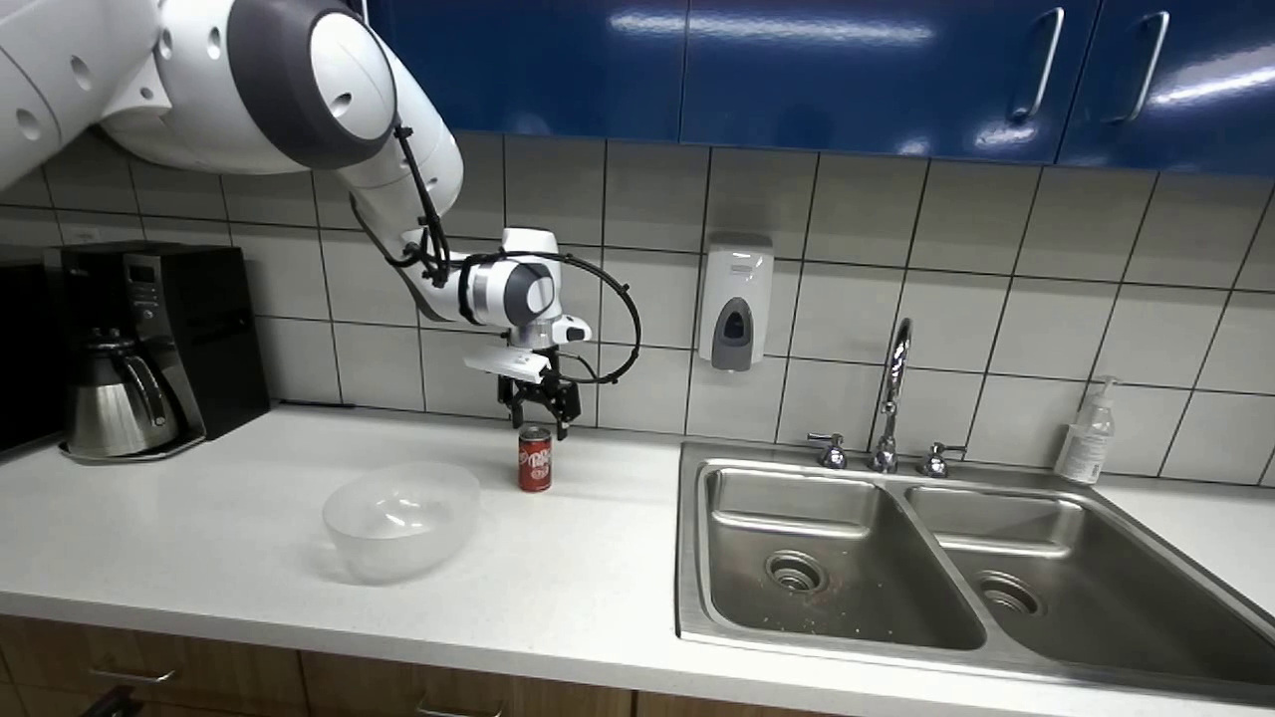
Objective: Place the soda can into the bowl
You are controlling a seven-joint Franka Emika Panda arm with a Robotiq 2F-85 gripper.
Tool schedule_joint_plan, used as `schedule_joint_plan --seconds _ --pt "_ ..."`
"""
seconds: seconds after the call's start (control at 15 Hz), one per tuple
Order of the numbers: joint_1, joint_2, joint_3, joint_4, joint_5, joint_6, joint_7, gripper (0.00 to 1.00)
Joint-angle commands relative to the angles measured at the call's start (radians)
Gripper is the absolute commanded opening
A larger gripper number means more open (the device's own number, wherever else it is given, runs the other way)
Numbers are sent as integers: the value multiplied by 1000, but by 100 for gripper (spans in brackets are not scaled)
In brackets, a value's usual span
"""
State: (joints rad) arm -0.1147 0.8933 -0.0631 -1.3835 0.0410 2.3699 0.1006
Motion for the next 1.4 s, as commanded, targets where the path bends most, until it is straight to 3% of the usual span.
schedule_joint_plan --seconds 0.0,1.33 --pt "-2 46 8 82 13 -57 -6 100" --pt "8 99 1 159 1 -143 -6 100"
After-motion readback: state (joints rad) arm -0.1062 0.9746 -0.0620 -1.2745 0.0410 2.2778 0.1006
